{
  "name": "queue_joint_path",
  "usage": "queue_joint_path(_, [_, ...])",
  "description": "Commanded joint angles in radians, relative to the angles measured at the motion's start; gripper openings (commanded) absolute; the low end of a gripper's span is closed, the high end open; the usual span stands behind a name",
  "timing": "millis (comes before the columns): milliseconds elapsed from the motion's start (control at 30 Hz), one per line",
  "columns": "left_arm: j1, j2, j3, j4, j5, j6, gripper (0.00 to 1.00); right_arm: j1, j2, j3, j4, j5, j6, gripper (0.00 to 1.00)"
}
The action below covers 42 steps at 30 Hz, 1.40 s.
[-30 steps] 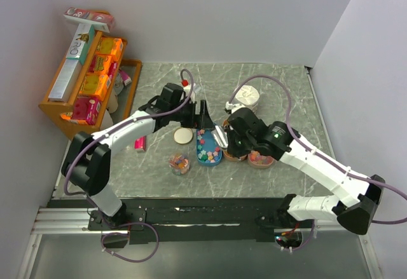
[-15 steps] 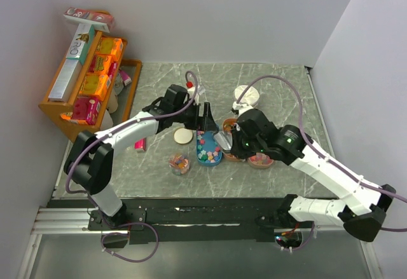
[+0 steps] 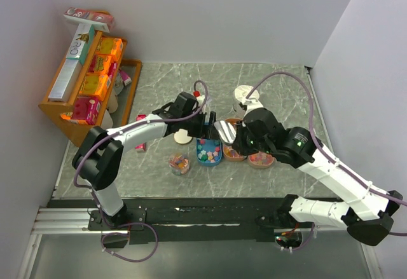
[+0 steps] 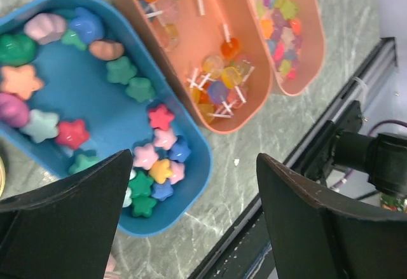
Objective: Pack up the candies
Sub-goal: Adjust the spatula, then scoop the fake candies from the storage box.
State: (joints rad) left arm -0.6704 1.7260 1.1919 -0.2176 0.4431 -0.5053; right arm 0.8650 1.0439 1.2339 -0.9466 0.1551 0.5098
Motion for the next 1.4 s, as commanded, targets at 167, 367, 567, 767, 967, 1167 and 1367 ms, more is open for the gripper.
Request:
queue_joint_path(167, [0.002,-0.04,0.034,-0.034,-0.133,-0.002,0.87,-0.102,-0.039,0.027,-0.176,0.083,0.159,0.0])
queue_joint_path(367, [0.002,-0.055,0.034,-0.051,-0.178,0.011,0.88,-0.314,0.042,-0.013,-0.308,-0.054,0.144,0.0])
queue_joint_path(567, [0.002,-0.108,0.009,-0.054,-0.228,0.024,0.93,-0.448,0.136,-0.068,-0.34,-0.137,0.043,0.0])
queue_joint_path(767, [0.002,-0.177,-0.012,-0.052,-0.288,0.033,0.99,-0.508,0.218,-0.091,-0.313,-0.114,-0.016,0.0])
queue_joint_path(967, [0.002,-0.207,-0.015,-0.062,-0.34,0.037,0.96,-0.55,0.3,-0.113,-0.236,-0.149,-0.094,0.0])
queue_joint_path(1167, [0.002,-0.215,-0.011,-0.074,-0.371,0.042,0.96,-0.561,0.37,-0.122,-0.224,-0.157,-0.137,0.0])
queue_joint_path(1367, [0.002,-0.213,-0.012,-0.075,-0.389,0.044,0.97,-0.563,0.395,-0.152,-0.17,-0.105,-0.123,0.0])
